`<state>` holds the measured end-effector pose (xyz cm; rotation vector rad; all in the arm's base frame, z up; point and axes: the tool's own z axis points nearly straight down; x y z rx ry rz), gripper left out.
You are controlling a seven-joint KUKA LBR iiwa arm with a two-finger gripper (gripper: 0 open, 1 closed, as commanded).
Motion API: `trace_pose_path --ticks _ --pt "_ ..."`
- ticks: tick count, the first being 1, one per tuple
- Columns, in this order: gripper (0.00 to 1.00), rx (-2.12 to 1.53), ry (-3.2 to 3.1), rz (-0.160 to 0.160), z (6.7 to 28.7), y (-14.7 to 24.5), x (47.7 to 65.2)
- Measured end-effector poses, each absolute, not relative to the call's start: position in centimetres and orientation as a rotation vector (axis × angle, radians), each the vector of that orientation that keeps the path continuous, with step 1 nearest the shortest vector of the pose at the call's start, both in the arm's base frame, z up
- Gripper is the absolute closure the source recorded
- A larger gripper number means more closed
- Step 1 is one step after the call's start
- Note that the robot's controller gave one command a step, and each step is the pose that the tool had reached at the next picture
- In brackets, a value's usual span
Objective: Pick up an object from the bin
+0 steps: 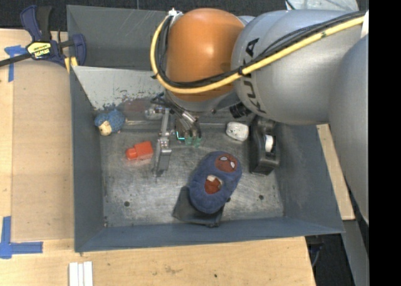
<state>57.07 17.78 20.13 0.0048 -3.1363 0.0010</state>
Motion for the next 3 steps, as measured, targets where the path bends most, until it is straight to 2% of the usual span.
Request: trace_pose_path --ticks 1,2,3 --pt "0.0 0.315 -3.134 -0.003 7.1 16.8 59.1" --pt "1.0 0.313 -3.149 -0.009 7.7 16.9 59.5" --pt "1.0 0.413 -3.127 0.0 20.3 14.0 60.1"
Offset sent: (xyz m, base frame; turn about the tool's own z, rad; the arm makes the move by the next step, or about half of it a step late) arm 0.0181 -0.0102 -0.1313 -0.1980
